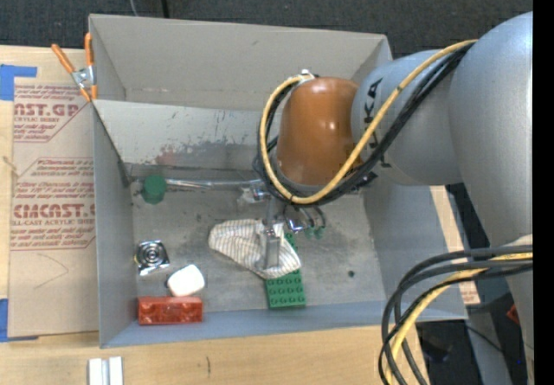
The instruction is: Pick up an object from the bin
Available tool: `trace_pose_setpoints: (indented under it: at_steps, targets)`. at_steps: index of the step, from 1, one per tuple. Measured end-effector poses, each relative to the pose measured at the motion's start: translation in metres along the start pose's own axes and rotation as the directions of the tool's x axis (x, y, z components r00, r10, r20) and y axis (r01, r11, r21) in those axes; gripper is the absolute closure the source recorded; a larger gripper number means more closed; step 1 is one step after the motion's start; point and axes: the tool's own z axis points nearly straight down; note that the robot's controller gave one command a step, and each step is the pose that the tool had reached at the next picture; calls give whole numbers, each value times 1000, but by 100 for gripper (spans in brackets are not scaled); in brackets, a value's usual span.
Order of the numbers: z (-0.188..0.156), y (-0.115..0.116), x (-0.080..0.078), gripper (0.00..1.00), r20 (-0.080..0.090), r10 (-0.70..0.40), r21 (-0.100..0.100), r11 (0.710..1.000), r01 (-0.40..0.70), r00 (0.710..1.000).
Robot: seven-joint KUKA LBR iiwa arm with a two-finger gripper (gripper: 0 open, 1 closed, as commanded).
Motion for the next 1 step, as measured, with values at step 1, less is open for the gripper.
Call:
trace_pose_setpoints:
  at_steps: [1]
  targets:
    - [29, 16, 5, 100, 2, -5, -1, 1000, 5, 1000]
